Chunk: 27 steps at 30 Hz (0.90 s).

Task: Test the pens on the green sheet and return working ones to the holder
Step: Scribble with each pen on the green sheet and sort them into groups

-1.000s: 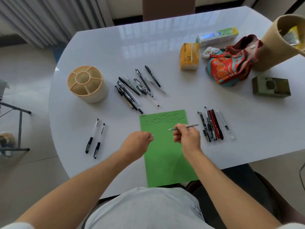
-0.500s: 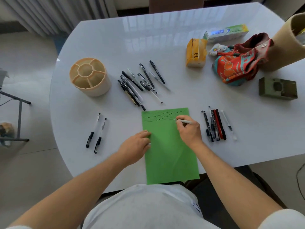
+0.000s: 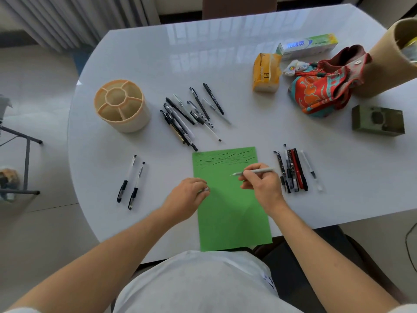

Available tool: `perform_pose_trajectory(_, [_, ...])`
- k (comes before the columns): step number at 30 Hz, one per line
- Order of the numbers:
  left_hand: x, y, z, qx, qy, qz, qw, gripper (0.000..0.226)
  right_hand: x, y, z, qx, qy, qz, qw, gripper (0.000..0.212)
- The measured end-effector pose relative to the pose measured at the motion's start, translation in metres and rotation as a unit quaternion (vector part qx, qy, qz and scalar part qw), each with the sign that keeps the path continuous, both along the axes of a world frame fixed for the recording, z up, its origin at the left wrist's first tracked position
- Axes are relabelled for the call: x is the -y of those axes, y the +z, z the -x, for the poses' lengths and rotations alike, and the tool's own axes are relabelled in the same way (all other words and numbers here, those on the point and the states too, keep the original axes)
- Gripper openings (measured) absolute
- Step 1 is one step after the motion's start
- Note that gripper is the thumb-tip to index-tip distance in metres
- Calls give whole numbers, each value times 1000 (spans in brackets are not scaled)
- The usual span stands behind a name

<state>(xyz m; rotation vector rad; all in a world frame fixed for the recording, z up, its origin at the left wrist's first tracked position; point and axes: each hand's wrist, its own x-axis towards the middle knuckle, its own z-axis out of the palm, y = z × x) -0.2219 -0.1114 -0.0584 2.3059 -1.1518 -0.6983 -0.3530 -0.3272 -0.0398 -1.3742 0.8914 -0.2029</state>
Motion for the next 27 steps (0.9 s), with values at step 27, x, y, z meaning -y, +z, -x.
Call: perform_pose_trajectory(27, [31, 40, 7, -64, 2, -6, 998, 14, -26, 10, -10, 3, 102, -21, 995, 2])
